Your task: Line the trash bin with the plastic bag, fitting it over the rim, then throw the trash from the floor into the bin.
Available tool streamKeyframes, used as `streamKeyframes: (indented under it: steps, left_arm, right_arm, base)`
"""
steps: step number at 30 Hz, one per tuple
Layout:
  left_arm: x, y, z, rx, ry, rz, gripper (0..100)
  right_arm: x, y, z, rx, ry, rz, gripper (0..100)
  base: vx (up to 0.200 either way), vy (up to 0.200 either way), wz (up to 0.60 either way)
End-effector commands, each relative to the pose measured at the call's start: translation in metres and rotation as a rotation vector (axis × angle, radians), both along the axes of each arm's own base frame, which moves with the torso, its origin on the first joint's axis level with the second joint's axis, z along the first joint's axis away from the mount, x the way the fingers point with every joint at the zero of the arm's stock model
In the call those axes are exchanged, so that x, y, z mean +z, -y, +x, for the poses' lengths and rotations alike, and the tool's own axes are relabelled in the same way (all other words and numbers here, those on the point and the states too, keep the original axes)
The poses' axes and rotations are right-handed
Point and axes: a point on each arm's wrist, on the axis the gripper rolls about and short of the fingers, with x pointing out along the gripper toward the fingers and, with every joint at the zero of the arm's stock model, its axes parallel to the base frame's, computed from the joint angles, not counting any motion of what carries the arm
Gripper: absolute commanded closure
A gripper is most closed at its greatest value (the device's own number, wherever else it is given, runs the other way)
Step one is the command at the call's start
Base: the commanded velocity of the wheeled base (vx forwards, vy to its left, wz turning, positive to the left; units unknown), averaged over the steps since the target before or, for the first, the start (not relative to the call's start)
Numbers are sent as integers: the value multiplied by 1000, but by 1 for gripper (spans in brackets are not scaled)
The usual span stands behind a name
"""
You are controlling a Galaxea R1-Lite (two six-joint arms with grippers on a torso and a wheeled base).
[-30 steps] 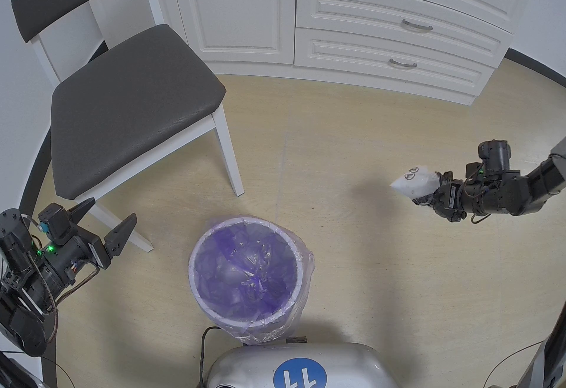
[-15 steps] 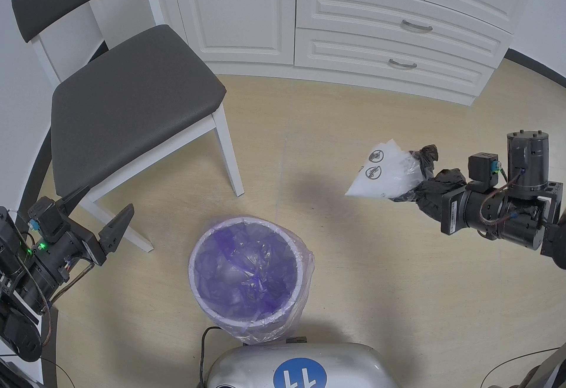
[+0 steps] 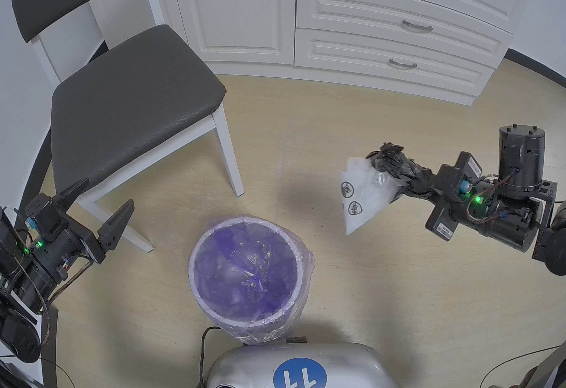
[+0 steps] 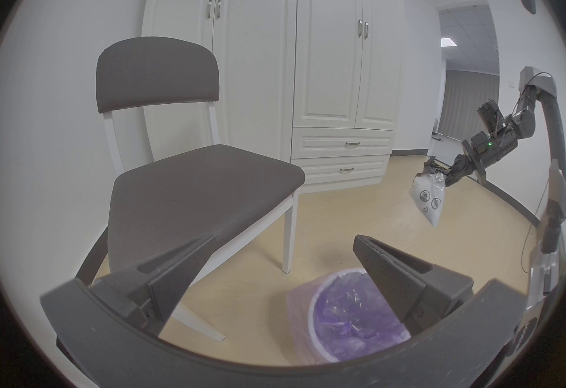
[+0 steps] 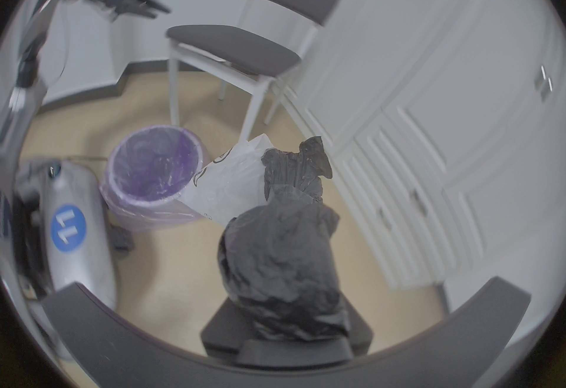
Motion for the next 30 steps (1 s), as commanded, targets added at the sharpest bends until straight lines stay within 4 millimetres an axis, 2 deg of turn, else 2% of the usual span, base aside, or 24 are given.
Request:
streamKeyframes:
  steps: [1, 2, 3, 4, 5, 7, 8, 10, 15, 18, 19, 21, 22, 26, 29, 30]
  left_arm:
    - [-1, 2, -2, -16, -4, 5, 0]
    - [-2, 2, -2, -17, -5, 5, 0]
    - [-5, 3, -4, -22, -20, 8, 0]
    - [-5, 3, -5, -22, -22, 8, 0]
    - [-5, 3, -5, -19, -20, 9, 0]
    - [-3, 3, -6, -19, -14, 7, 0]
    - [-3, 3, -7, -17, -12, 5, 0]
    - [-3, 3, -8, -17, -13, 6, 0]
    - [-2, 2, -12, -17, -4, 5, 0]
    - [0, 2, -11, -14, 5, 4, 0]
    - [0, 2, -11, -16, 5, 4, 0]
    - [0, 2, -11, -17, 4, 5, 0]
    - [-1, 2, -10, -19, 1, 5, 0]
    - [-1, 2, -9, -17, -2, 5, 0]
    - [-1, 2, -9, -17, -2, 5, 0]
    - [-1, 2, -8, -16, -1, 4, 0]
  right_arm:
    - [-22, -40, 12, 244, 138, -262, 100]
    - [-22, -41, 12, 248, 142, -271, 100]
    - [-26, -55, 12, 327, 183, -375, 100]
    - [-27, -58, 12, 339, 186, -388, 100]
    - [-34, -71, 11, 399, 194, -445, 100]
    - [-40, -76, 10, 425, 183, -470, 100]
    - [-54, -84, 6, 467, 142, -511, 100]
    - [-64, -86, 4, 485, 110, -545, 100]
    - [-95, -98, 16, 498, 48, -643, 100]
    - [-103, -107, 19, 493, 41, -659, 100]
    - [-113, -123, 21, 512, 42, -661, 100]
    - [-115, -130, 23, 519, 47, -659, 100]
    - [-116, -144, 27, 533, 69, -652, 100]
    - [-106, -175, 40, 539, 138, -618, 100]
    - [-106, -175, 40, 539, 138, -618, 100]
    - [-91, -196, 47, 551, 154, -606, 100]
  base:
    - [0, 0, 0]
    - [0, 0, 0]
    - [0, 0, 0]
    - [0, 0, 0]
    - [0, 0, 0]
    - [0, 0, 0]
    - [0, 0, 0]
    - [0, 0, 0]
    - [0, 0, 0]
    - [0, 0, 0]
    - [0, 0, 0]
    - [0, 0, 0]
    - [0, 0, 0]
    - [0, 0, 0]
    - [0, 0, 0]
    - [0, 0, 0]
